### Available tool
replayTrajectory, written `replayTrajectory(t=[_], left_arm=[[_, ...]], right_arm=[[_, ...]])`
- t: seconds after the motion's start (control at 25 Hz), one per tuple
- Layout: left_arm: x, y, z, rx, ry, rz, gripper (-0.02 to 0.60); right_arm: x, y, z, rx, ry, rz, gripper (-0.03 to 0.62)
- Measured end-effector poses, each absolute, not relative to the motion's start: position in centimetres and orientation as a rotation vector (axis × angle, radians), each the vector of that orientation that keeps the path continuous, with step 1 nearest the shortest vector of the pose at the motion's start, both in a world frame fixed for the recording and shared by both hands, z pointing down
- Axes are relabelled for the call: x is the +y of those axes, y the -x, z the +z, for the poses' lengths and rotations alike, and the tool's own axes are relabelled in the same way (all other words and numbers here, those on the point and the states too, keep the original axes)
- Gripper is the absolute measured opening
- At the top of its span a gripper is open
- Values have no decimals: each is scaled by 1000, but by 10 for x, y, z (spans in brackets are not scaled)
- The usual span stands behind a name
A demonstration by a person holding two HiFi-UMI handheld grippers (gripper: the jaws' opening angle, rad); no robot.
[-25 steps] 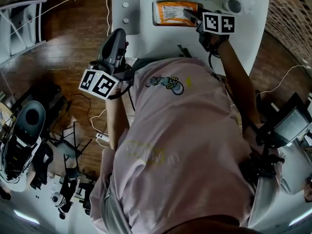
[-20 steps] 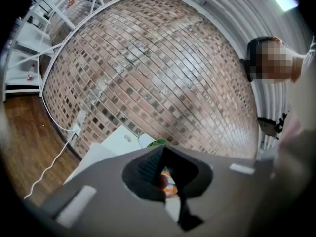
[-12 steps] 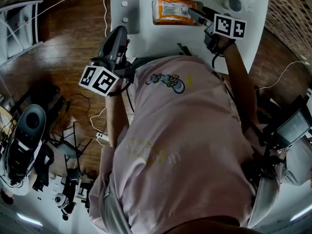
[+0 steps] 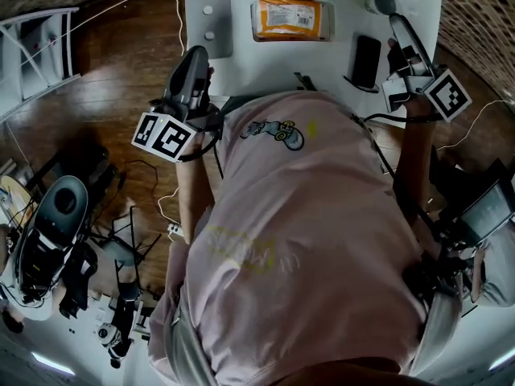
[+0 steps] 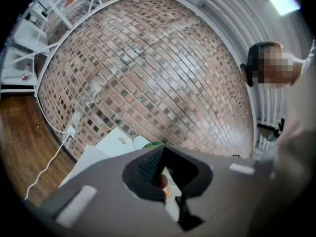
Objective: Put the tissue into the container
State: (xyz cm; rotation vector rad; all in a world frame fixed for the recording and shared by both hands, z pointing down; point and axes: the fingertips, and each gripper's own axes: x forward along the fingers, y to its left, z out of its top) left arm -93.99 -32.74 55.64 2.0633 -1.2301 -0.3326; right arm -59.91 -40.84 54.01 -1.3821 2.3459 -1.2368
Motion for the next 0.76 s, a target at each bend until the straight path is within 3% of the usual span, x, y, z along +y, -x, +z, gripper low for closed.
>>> replayTrajectory(t=[0.76], left_arm=[[-321, 903, 535, -1190, -2145, -362, 5]], right_arm=[[-391, 592, 529, 2278, 1297, -1183, 232]])
